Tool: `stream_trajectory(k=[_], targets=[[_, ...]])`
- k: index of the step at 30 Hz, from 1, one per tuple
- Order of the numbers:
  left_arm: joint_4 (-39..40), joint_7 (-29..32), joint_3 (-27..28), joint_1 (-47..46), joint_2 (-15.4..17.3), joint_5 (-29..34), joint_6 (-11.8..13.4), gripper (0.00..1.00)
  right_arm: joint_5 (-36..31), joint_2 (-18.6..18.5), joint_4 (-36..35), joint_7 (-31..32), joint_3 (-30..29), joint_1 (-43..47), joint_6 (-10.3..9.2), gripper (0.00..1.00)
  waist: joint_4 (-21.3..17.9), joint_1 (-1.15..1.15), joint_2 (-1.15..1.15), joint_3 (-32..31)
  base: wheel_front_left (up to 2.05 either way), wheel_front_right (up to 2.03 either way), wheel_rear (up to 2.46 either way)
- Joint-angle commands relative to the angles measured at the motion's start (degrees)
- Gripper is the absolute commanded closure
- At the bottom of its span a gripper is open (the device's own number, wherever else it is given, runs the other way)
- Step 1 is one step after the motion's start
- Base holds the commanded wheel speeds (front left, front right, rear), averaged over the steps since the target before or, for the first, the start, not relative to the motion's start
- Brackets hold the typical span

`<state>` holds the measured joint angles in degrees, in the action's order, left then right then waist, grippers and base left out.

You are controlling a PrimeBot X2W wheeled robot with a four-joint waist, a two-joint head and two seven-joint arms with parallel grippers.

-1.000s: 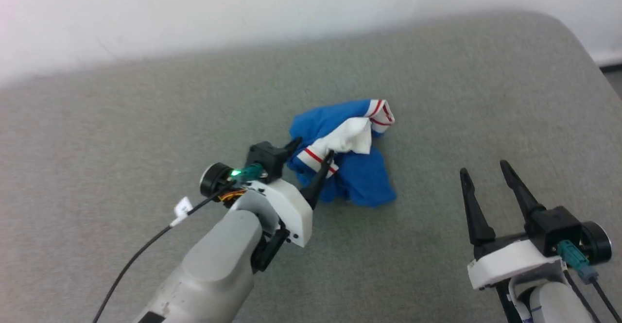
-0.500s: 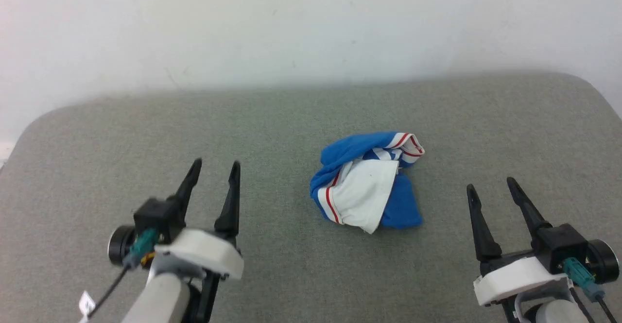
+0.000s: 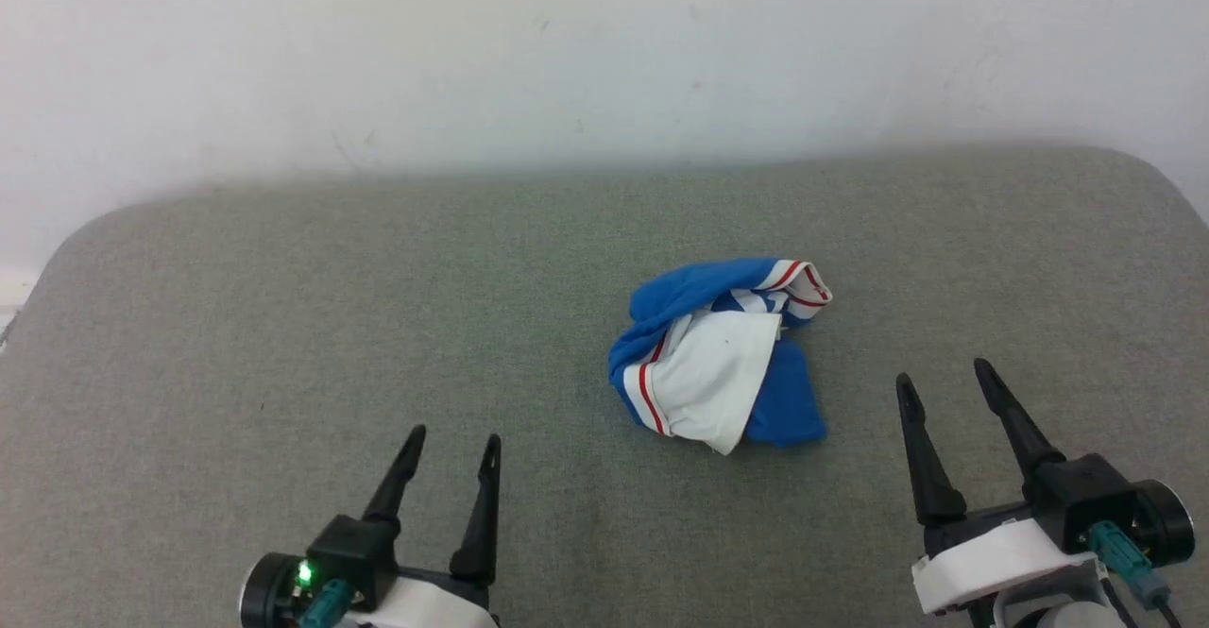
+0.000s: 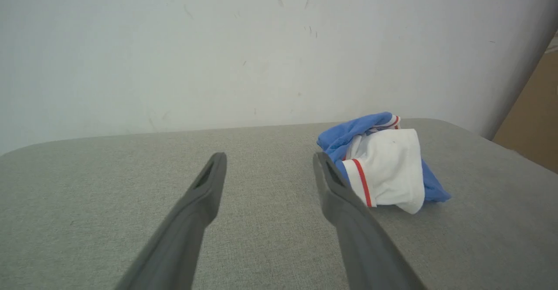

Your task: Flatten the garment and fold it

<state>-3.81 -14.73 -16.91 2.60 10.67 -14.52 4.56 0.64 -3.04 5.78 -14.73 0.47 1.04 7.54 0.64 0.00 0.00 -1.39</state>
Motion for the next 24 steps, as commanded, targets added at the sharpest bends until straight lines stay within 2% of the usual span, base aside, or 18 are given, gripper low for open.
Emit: stream_trajectory(k=[1,5,10,18,24], targets=[[-0.61,-0.27,-0.26,0.13,-0.47,0.53,-0.56,0.0,0.16,0.16,-0.12,-0.27,0.26,0.47,-0.05,0.0,-0.09,0.0,0.0,0.36,0.0,0.0,0.0],[-1.42,-0.27,0.02,-1.46,-1.3,1.35,-1.47,0.0,0.11,0.16,-0.09,-0.27,0.74,-0.12,-0.05,0.0,-0.58,0.0,0.0,1.4,0.0,0.0,0.0],[-3.2,0.47,-3.45,-5.33,-1.79,3.4,-4.47,0.0,-0.05,0.16,-0.25,-0.27,0.88,-0.91,-0.05,0.0,-1.18,0.0,0.0,4.08,0.0,0.0,0.0],[-11.18,15.35,-10.58,-18.12,-4.89,3.6,-9.1,0.0,-0.26,0.16,-0.19,-0.27,1.18,-3.11,-0.05,0.0,-4.25,0.0,0.0,9.6,0.0,0.0,0.0],[-15.57,23.47,-13.7,-27.55,-5.92,4.49,-10.18,0.0,0.16,0.16,-0.15,-0.27,1.34,-4.61,-0.05,0.0,-7.08,0.0,0.0,12.6,0.0,0.0,0.0]])
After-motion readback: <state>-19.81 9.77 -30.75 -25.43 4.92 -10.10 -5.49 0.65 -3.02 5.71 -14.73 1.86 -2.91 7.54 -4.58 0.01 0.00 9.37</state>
